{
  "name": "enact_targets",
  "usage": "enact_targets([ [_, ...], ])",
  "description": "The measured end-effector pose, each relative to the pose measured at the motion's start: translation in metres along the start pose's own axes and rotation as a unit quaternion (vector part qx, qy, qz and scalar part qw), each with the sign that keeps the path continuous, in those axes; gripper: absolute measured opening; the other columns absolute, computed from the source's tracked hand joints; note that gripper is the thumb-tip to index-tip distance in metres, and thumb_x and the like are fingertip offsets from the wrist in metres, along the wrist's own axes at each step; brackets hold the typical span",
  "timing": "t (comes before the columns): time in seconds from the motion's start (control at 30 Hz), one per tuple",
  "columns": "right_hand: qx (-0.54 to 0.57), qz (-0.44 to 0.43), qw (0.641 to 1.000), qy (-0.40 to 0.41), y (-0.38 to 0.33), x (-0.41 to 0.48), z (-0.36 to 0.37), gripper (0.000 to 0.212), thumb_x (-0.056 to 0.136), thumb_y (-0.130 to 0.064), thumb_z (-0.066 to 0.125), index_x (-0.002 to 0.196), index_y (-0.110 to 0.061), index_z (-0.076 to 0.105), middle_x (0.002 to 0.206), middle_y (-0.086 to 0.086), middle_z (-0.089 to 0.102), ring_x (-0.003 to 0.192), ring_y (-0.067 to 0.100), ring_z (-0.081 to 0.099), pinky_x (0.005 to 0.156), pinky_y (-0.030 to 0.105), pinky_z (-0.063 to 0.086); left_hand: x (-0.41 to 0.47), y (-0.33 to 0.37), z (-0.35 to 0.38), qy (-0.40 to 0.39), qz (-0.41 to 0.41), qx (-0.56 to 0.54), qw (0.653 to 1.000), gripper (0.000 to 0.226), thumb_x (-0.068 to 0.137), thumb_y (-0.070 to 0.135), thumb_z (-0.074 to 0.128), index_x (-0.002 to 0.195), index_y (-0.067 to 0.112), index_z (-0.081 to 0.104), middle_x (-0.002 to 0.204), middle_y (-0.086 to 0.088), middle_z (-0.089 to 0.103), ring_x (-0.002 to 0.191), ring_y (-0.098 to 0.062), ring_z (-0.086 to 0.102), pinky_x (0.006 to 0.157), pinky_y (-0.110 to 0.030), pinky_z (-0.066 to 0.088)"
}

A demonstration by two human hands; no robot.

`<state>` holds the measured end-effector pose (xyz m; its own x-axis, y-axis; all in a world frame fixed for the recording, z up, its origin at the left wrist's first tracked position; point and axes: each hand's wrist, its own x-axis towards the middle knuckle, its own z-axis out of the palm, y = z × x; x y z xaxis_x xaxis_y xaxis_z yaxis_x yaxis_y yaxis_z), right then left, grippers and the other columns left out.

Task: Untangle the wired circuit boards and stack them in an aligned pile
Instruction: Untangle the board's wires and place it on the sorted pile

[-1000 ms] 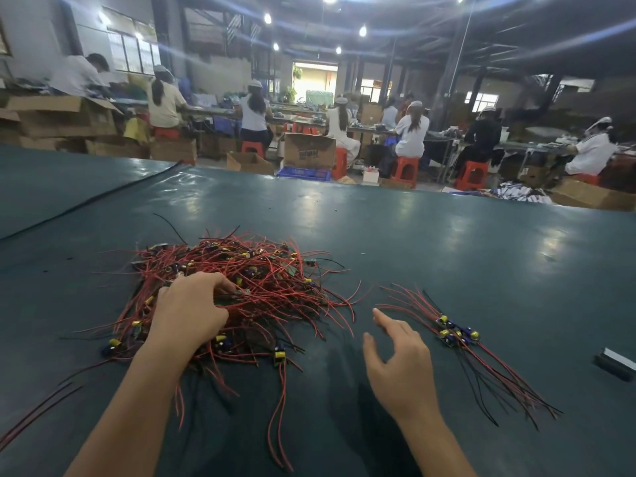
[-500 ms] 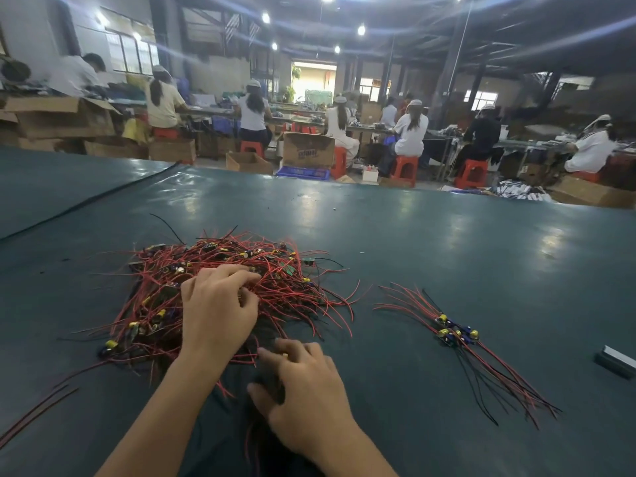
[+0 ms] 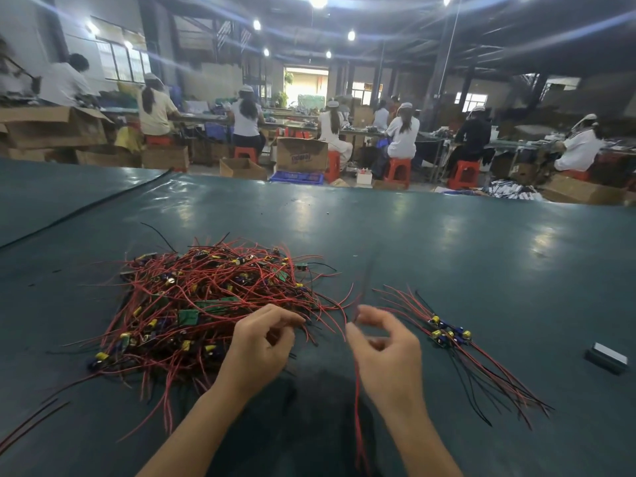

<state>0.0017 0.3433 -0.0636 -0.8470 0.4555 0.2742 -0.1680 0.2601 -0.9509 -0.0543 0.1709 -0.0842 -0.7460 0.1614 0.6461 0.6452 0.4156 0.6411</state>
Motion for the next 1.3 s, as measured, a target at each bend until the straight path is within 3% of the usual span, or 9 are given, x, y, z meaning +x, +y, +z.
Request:
enact_targets([
  [0.13,0.345,0.173,0.921,0.057,-0.007,0.007,-0.003,0.038,0.086,0.003,0.07,0.119,-0.013,0.058,0.083,0.008,0.074,0.07,0.019,0.068,0.056,0.024,0.055,-0.007,0.006,0.015,-0.11,-0.013,-0.021,0.994,0.015,0.084,0.015,0.073,0.098,0.02,0.073,0.086,0.015,0.069,0.074,-0.003,0.065,0.067,-0.014,0.049],
  [0.23,0.415,0.22,0.881,0.059,-0.008,0.003,0.002,0.045,0.088,0.009,0.065,0.121,-0.017,0.049,0.1,0.022,0.072,0.076,0.024,0.071,0.064,0.031,0.059,-0.012,0.013,0.025,-0.18,0.01,-0.021,0.983,0.037,0.082,0.044,0.071,0.113,0.025,0.069,0.097,0.017,0.066,0.082,-0.002,0.064,0.071,-0.015,0.051],
  [0.33,0.419,0.236,0.876,0.04,-0.008,-0.002,0.006,0.044,0.089,0.006,0.064,0.12,-0.02,0.047,0.104,0.022,0.073,0.087,0.03,0.071,0.076,0.042,0.059,-0.014,0.021,0.03,-0.192,0.025,-0.045,0.98,0.051,0.082,0.059,0.067,0.123,0.029,0.062,0.106,0.018,0.066,0.087,0.0,0.064,0.078,-0.02,0.053],
  [0.43,0.436,0.234,0.869,0.015,-0.012,-0.006,0.008,0.037,0.089,0.003,0.065,0.118,-0.016,0.052,0.103,0.02,0.073,0.078,0.026,0.073,0.055,0.03,0.058,-0.013,0.022,0.03,-0.109,0.035,-0.052,0.992,0.051,0.083,0.044,0.072,0.131,0.035,0.055,0.103,0.02,0.066,0.083,-0.005,0.065,0.074,-0.023,0.054],
  [0.67,0.421,0.238,0.875,0.025,-0.007,-0.009,0.015,0.023,0.081,0.0,0.073,0.098,-0.008,0.06,0.099,0.018,0.072,0.085,0.027,0.071,0.059,0.026,0.059,-0.011,0.024,0.033,-0.01,0.073,-0.072,0.995,0.031,0.093,0.024,0.062,0.122,0.018,0.068,0.097,0.011,0.066,0.083,-0.01,0.065,0.07,-0.024,0.054],
  [0.73,0.411,0.228,0.882,0.029,-0.005,-0.009,0.016,0.019,0.079,-0.003,0.075,0.091,-0.01,0.061,0.092,0.013,0.074,0.085,0.022,0.072,0.059,0.024,0.057,-0.01,0.028,0.037,0.034,0.021,-0.101,0.994,0.016,0.095,0.028,0.059,0.099,0.023,0.074,0.084,0.011,0.067,0.075,-0.007,0.065,0.065,-0.019,0.051],
  [0.87,0.359,0.221,0.907,0.021,0.002,-0.012,0.019,0.017,0.077,-0.009,0.078,0.086,-0.013,0.064,0.083,0.004,0.076,0.078,0.013,0.072,0.059,0.022,0.055,-0.01,0.04,0.043,0.084,-0.198,-0.237,0.947,0.034,0.087,0.041,0.055,0.064,0.021,0.071,0.063,-0.002,0.069,0.057,-0.01,0.065,0.056,-0.017,0.05],
  [1.03,0.299,0.223,0.928,-0.001,0.005,-0.014,0.024,0.004,0.079,-0.015,0.078,0.079,-0.018,0.08,0.088,0.009,0.077,0.088,0.028,0.072,0.086,0.048,0.055,-0.01,0.044,0.045,0.067,-0.249,-0.286,0.923,0.029,0.089,0.033,0.057,0.072,0.022,0.077,0.067,-0.007,0.072,0.061,-0.016,0.069,0.057,-0.022,0.055],
  [1.3,0.289,0.213,0.933,-0.014,0.001,-0.014,0.022,0.007,0.072,-0.026,0.077,0.076,-0.021,0.081,0.081,0.009,0.077,0.073,0.021,0.073,0.072,0.039,0.061,-0.012,0.043,0.042,0.043,-0.283,-0.301,0.91,0.029,0.091,0.031,0.057,0.074,0.018,0.077,0.071,-0.011,0.073,0.066,-0.02,0.07,0.06,-0.024,0.057],
])
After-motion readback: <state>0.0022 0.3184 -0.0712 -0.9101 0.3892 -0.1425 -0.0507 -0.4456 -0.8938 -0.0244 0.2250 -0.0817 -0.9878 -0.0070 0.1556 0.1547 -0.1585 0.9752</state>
